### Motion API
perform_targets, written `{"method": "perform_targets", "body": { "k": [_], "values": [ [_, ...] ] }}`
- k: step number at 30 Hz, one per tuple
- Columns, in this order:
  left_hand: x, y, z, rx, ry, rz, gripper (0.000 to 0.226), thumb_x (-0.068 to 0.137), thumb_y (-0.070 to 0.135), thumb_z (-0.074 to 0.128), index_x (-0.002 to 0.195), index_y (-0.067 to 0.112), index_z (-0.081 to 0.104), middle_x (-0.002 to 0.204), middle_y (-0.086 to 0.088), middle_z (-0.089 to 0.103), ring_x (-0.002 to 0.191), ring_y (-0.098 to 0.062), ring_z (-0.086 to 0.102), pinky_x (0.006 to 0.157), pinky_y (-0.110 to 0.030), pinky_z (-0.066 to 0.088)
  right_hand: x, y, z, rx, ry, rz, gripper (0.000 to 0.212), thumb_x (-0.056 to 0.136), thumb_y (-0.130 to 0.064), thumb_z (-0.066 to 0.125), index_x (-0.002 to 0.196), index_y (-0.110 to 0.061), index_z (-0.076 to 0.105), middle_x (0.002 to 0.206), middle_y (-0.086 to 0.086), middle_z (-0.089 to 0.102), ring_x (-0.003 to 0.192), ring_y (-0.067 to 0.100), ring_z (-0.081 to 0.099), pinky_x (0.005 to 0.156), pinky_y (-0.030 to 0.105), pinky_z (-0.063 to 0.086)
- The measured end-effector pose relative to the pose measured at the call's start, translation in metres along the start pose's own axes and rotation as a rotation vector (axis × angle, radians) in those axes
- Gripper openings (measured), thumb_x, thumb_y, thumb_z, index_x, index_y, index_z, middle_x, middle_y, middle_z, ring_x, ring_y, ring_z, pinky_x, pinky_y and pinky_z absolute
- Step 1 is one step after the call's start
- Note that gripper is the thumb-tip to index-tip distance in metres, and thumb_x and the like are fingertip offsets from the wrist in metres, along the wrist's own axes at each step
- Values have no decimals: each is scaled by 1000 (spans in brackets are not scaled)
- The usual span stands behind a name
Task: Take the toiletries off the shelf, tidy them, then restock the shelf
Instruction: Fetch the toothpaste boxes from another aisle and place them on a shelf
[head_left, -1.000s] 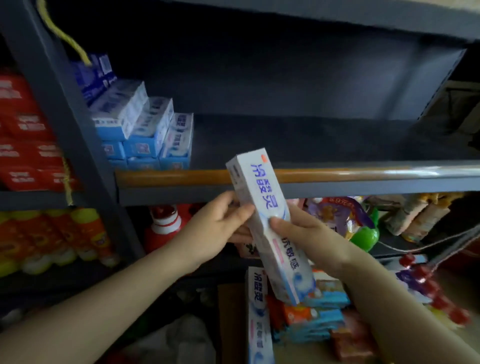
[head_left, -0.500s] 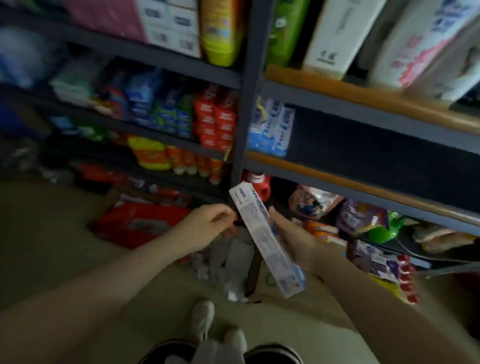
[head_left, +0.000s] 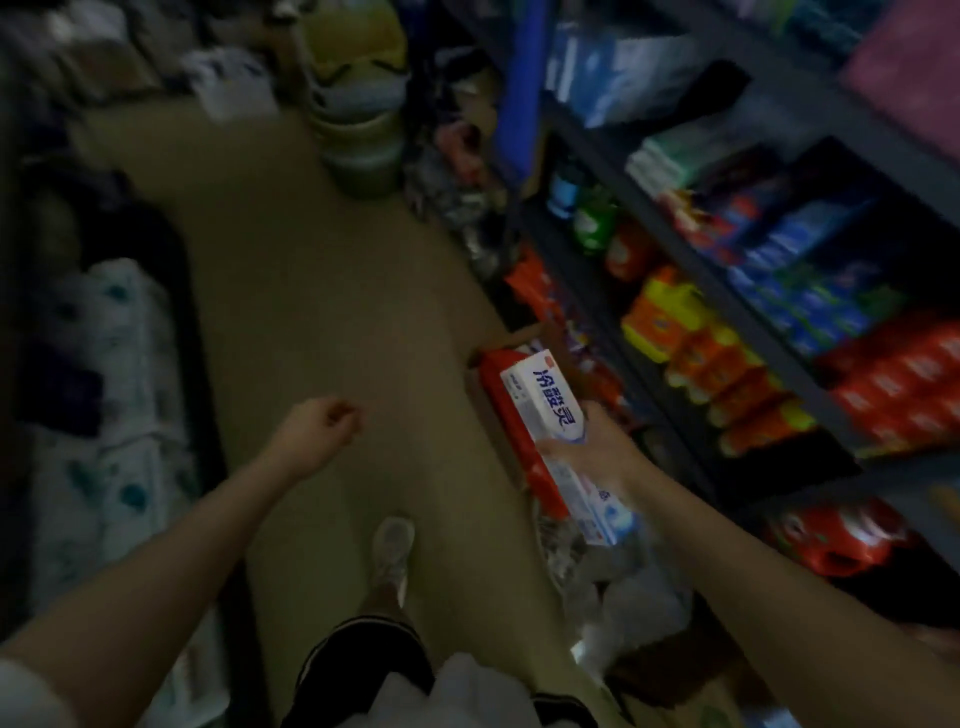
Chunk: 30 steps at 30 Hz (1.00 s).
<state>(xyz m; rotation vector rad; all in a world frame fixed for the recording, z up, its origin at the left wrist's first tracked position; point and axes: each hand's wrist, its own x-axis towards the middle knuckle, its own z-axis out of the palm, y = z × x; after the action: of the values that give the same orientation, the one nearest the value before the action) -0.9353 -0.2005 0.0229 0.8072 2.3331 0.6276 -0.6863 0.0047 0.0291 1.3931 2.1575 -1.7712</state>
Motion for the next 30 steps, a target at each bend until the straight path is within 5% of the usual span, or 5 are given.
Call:
{"method": "perform_targets", "body": {
  "k": [9, 14, 21, 27, 30],
  "values": [
    [141, -119, -145, 193, 117, -42, 24, 92, 17, 53, 111, 6, 61, 102, -14, 67, 87, -25, 62, 67, -23, 40, 180, -178, 114, -98, 5, -195, 45, 74, -34, 75, 101, -22, 42, 94, -12, 57, 80, 5, 60, 54, 17, 46],
    [227, -86, -218, 193, 173, 195, 23, 91, 20, 55, 113, 13, 60, 98, -2, 63, 80, -11, 56, 67, -24, 45, 273, -235, 118, -225, 44, -190, 48, 73, -37, 77, 102, -22, 41, 92, -11, 56, 79, 6, 59, 54, 20, 43],
    [377, -15, -297, 197, 253, 436, 26, 91, 19, 54, 115, 12, 61, 100, -2, 62, 85, -18, 60, 75, -33, 50, 433, -304, 92, -215, 91, -118, 44, 80, -32, 71, 105, -14, 39, 94, -1, 55, 77, 16, 58, 51, 24, 44],
    [524, -16, -362, 276, 218, 276, 27, 93, 25, 50, 118, 17, 57, 102, 2, 60, 81, -11, 55, 69, -23, 44, 581, -414, 76, -203, 70, -117, 45, 83, -28, 68, 111, -12, 37, 99, 3, 54, 78, 13, 53, 62, 31, 46],
    [584, -36, -397, 288, 187, 165, 28, 94, 27, 49, 119, 17, 56, 98, 4, 59, 80, -8, 53, 67, -22, 42, 641, -479, 83, -221, -12, -188, 48, 84, -25, 68, 117, -7, 40, 108, 11, 57, 90, 27, 59, 74, 43, 54]
  ]
}}
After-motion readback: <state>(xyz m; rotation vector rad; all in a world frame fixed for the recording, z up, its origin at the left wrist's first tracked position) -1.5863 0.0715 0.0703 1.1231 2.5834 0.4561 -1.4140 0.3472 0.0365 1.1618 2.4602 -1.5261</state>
